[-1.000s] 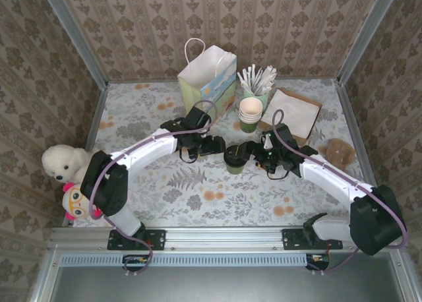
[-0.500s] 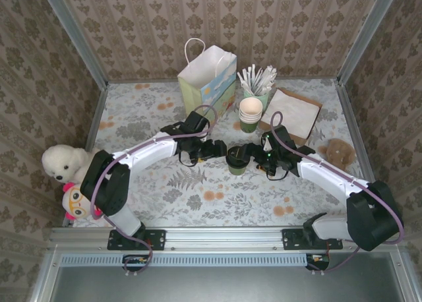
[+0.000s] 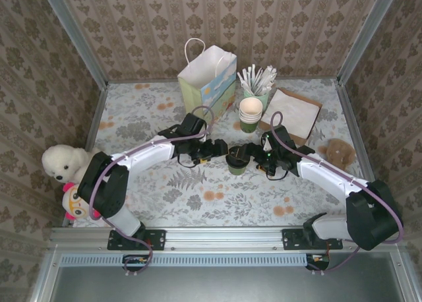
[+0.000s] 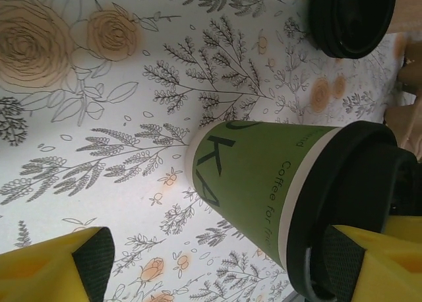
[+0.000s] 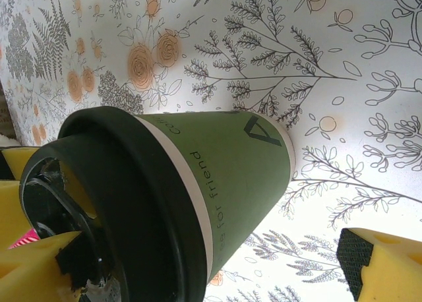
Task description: Pack the takeout coffee
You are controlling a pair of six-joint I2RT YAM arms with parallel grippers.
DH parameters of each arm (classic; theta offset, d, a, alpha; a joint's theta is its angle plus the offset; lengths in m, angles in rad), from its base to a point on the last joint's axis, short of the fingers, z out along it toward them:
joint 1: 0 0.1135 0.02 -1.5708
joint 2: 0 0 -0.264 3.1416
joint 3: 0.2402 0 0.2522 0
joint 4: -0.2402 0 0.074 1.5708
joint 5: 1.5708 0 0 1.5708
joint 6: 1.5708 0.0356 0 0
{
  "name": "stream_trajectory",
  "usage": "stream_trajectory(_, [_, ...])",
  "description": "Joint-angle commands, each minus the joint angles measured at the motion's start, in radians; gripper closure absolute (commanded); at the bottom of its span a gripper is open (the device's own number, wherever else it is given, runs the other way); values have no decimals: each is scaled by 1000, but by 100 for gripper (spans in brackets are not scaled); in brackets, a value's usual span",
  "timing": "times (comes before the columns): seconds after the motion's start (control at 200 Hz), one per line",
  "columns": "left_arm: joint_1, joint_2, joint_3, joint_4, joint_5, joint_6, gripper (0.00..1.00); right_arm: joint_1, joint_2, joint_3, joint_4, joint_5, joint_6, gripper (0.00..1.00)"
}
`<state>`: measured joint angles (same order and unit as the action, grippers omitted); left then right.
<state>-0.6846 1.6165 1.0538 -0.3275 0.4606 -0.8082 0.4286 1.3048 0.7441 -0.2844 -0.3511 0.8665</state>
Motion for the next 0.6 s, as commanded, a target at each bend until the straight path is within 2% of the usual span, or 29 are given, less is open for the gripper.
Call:
stream_trajectory(0.0, [8, -2, -26, 45, 57, -32, 15, 6, 25, -23, -29, 15, 5, 2])
stream_trajectory(0.4, [7, 30, -72, 35, 28, -36, 16, 6, 29, -29, -30, 17, 5, 2])
stream_trajectory(0.595, [12, -32, 51, -69, -3, 27, 15, 6, 20, -16, -31, 12, 2, 2])
